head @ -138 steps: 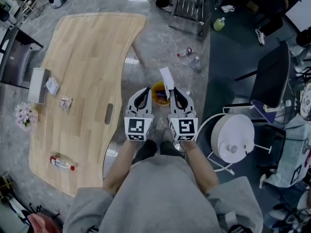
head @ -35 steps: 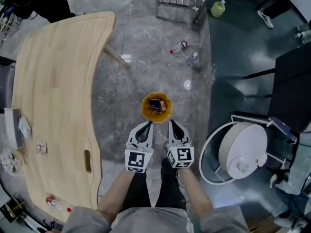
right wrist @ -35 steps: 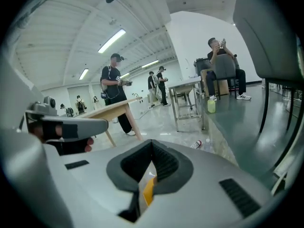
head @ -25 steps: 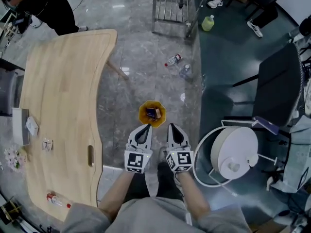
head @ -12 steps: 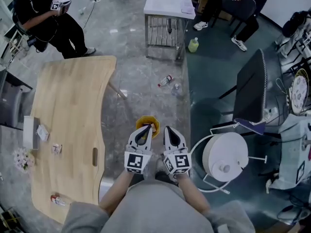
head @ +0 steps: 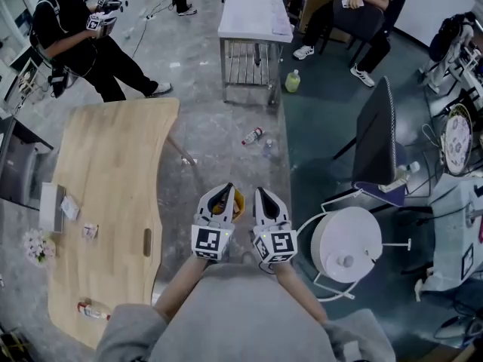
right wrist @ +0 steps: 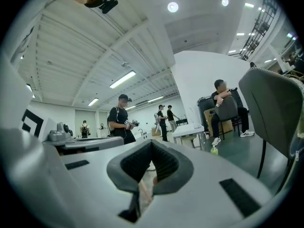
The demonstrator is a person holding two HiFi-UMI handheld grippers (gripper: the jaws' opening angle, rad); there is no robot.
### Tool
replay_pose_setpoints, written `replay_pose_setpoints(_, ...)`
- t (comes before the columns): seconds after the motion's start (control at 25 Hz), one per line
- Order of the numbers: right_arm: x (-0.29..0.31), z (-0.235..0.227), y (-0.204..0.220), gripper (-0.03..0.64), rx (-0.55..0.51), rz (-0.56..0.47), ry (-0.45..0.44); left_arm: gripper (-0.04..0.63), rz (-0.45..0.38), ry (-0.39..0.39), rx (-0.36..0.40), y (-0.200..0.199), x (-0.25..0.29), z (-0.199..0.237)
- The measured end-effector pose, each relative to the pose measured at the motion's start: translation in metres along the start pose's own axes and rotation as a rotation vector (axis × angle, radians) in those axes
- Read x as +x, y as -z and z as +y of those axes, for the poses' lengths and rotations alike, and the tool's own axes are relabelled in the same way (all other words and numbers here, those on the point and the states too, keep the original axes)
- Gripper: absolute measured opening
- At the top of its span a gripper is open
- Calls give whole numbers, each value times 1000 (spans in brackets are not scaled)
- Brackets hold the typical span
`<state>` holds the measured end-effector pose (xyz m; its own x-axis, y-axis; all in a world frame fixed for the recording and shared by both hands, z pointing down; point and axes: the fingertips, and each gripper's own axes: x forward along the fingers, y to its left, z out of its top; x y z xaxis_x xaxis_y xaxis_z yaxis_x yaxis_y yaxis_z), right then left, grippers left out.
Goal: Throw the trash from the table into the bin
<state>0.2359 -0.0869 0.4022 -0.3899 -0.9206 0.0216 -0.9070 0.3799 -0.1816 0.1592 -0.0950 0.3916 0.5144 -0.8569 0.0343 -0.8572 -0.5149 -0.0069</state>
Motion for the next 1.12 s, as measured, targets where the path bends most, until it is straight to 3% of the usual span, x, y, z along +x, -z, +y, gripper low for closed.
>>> replay_pose_setpoints(0.24, -4, 5, -13, 3, 1, -22, -76, 5, -29, -62, 18, -15, -8, -6)
replay_pose_setpoints(0.52, -4, 47, -4, 3, 5, 13, -280, 5, -11, -272, 17, -10, -61, 9)
replay_pose_setpoints(0.92, -16, 186, 36, 3, 27, 112, -636, 5, 46, -647, 8, 6, -205, 63)
replay_pose_setpoints(1.12, -24, 259, 49, 3, 22, 151, -763, 5, 54, -792, -16, 10, -276, 92)
